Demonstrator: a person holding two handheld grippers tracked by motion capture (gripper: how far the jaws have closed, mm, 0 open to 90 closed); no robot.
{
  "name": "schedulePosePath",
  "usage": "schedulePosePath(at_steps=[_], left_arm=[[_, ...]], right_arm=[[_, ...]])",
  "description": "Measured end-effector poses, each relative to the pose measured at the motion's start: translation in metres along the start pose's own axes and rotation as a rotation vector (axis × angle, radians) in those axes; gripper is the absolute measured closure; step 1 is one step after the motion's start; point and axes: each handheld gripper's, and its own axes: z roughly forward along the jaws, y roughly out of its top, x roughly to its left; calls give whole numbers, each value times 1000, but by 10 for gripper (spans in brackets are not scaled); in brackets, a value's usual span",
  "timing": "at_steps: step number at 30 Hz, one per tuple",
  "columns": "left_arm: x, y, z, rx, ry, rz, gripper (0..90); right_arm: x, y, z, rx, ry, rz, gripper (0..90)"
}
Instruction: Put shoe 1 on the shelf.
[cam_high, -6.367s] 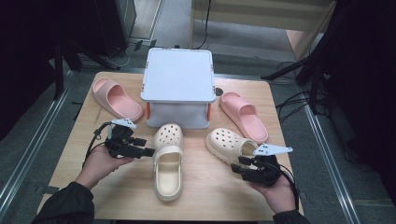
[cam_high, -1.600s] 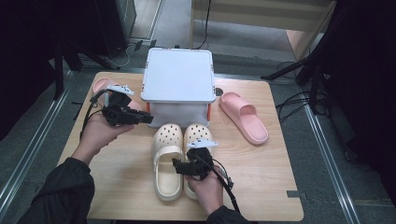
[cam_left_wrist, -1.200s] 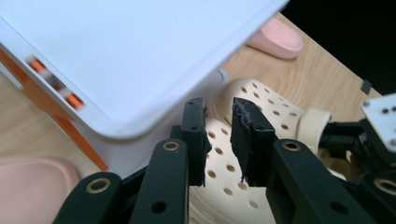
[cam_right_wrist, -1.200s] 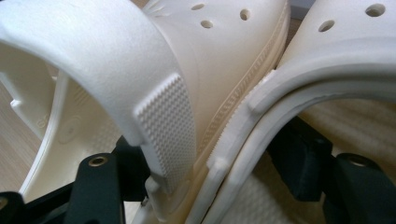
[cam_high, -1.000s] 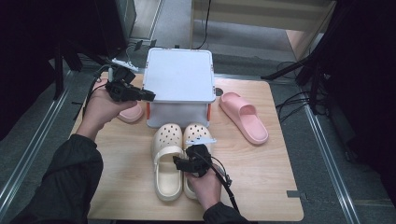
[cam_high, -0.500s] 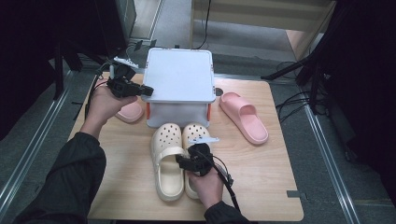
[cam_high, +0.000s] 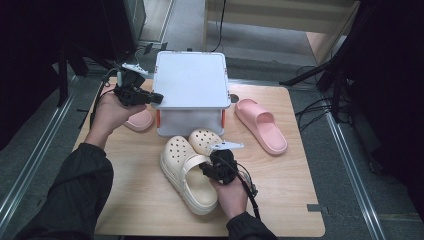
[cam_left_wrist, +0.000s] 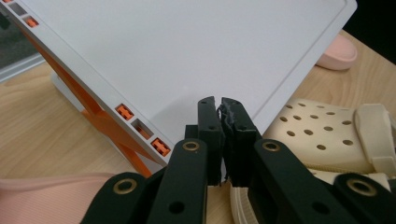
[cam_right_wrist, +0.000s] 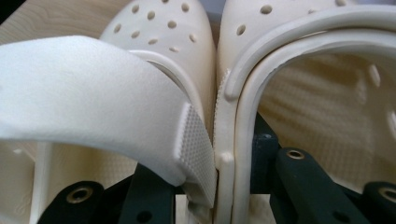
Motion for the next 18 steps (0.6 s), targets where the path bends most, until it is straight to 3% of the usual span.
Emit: schedulePosePath(at_steps=[5,12,18], left_arm=[[0,-1,-1,6,-19,-16,895],[-1,-2,-2,5,-12,-27,896],[-2,-2,-2,5,-5,-25,896]], right_arm=[[-2,9,-11,-2,47,9,705],[-1,27,-23,-44,48,-19,704],[-4,45,-13,-51,21,-38,705]])
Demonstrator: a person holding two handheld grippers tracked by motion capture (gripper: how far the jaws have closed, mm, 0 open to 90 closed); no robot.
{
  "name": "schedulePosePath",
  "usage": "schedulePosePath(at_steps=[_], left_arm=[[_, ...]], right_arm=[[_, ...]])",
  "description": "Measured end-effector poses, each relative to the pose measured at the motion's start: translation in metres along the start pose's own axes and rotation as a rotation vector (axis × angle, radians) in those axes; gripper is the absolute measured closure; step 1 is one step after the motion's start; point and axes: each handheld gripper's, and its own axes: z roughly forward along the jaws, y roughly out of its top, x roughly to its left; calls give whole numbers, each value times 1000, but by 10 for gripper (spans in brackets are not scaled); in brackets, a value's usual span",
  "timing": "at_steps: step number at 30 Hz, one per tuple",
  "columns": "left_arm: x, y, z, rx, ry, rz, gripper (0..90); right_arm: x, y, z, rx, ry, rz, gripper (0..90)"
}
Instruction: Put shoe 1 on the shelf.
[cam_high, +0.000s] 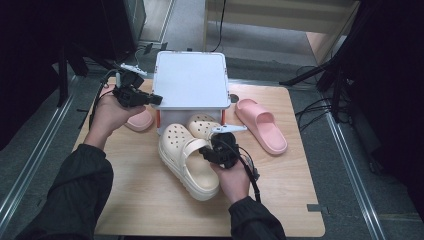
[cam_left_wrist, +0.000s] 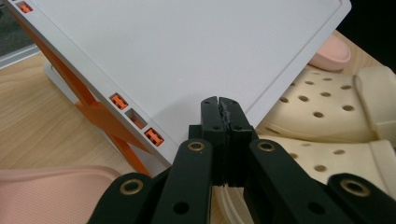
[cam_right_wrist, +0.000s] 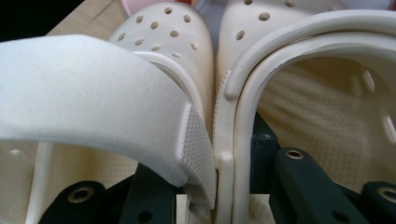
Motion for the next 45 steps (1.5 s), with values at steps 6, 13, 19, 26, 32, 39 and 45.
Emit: schedulePosePath(at_steps=[6,13,19,26,32,39,45], left_arm=[[0,0,0,1,-1,-1,897],[0,0,0,1,1,2,897],[1,0,0,-1,-1,-1,897],[1,-1,0,-3,-7,-3,897],[0,0,0,1,-3,4,897],[1,-1,0,-1,-7,2,897],[1,-1,-1,-2,-10,-3,897]], right_arm=[[-10,21,29,1,-27,7,704],[-13,36,54,-19,-75,18,704],[-14,47,68,-42,-114,33,703],[-19,49,78,-75,-152,78,703],[-16,46,82,-76,-207,63,702],[-10,44,93,-82,-232,43,677],[-18,39,90,-85,-166,76,625]])
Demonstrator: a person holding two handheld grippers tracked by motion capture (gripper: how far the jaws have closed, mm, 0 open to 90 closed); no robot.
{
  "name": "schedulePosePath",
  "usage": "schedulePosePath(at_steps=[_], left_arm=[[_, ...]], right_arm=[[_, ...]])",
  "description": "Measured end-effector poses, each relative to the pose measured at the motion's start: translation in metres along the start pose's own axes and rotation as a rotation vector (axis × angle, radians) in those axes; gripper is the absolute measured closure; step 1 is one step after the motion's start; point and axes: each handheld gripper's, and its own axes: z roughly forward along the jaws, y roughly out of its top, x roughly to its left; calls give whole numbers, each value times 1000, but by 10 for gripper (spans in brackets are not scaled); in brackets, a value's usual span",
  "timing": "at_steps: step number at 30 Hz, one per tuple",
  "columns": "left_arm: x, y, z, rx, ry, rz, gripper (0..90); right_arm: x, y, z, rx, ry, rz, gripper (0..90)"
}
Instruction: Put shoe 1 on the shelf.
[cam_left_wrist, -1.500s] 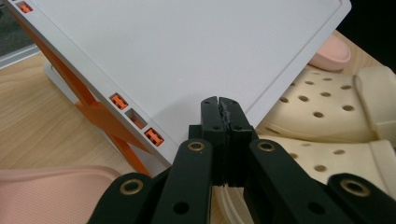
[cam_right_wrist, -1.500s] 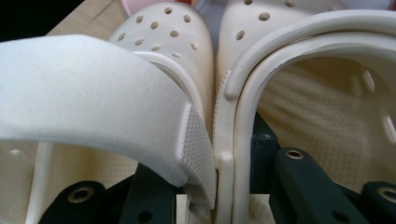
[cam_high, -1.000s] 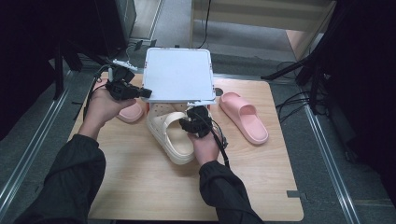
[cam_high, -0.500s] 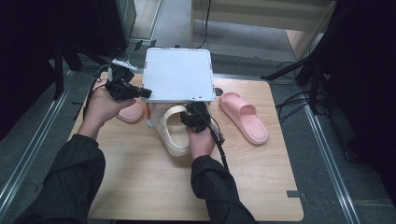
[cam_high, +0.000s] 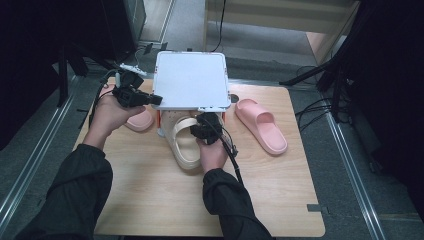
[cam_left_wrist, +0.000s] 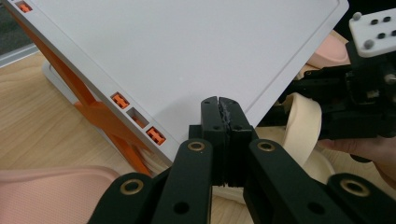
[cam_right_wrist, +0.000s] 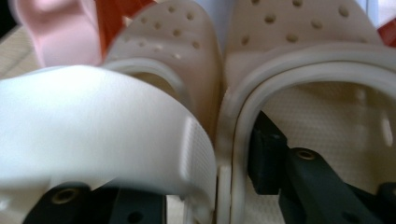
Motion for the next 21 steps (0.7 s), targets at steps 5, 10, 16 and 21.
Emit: schedulePosePath(at_steps=[5,10,16,21], left_arm=[[1,0,0,1,-6,-2,897],[2,0,-1,4,-7,-6,897],[2,0,-1,3,-5,-5,897],[2,0,-1,4,-3,-5,897]], right_arm=[[1,1,-14,-32,2,-24,554],[-2,-1,-26,-22,41,-29,540],[1,-8,-51,-21,81,-83,532],[-3,-15,-68,-18,124,-81,625]])
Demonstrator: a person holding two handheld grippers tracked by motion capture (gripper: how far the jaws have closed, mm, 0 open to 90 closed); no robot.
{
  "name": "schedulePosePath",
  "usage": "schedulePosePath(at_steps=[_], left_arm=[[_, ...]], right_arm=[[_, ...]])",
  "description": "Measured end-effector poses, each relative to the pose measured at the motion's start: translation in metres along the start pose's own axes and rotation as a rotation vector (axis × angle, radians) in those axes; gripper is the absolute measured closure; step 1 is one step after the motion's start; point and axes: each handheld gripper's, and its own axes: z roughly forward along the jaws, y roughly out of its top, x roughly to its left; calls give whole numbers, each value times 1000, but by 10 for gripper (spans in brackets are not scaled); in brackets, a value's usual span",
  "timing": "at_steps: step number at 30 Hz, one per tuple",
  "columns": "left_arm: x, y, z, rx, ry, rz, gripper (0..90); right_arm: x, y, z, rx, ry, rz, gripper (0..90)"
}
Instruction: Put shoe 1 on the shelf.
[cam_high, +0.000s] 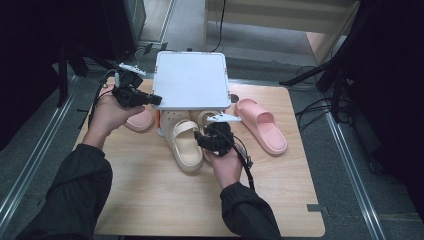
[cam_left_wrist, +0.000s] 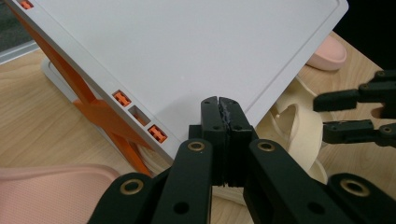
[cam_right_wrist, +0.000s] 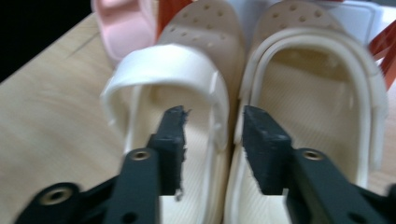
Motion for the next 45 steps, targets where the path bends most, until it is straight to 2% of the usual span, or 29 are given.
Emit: schedulePosePath(at_steps=[1,2,3,4,8,9,14,19,21,24,32,34,38,45], left_arm=[[0,0,0,0,0,0,897],[0,0,0,0,-1,0,897],[0,0,0,0,0,0,897],[0,0,0,0,1,1,897],[-1,0,0,1,4,-2,897],[-1,0,0,1,3,-4,897],[0,-1,0,-6,0,-10,897],[0,-1,0,-6,2,-13,897],[0,-1,0,-6,1,-11,897],[0,-1,0,-5,1,-9,897],[-1,-1,0,-5,3,-10,897],[-1,-1,0,-7,2,-11,897],[-1,0,0,-3,6,-14,898],[-2,-1,0,-3,7,-15,897]], right_arm=[[0,0,0,0,0,0,625],[0,-5,-5,-1,31,4,711],[0,-5,-5,-1,31,4,711],[0,-13,-9,-4,51,8,764],[1,-22,-12,12,73,13,808],[3,-30,-15,10,76,1,844],[6,-41,-21,8,112,-9,900],[12,-51,-24,11,131,-46,900],[17,-60,-25,20,155,-63,900],[20,-67,-25,26,156,-84,900],[24,-85,-12,94,165,-109,900],[22,-85,-7,107,157,-112,900],[20,-82,0,98,161,-101,900],[24,-71,4,82,160,-117,900]])
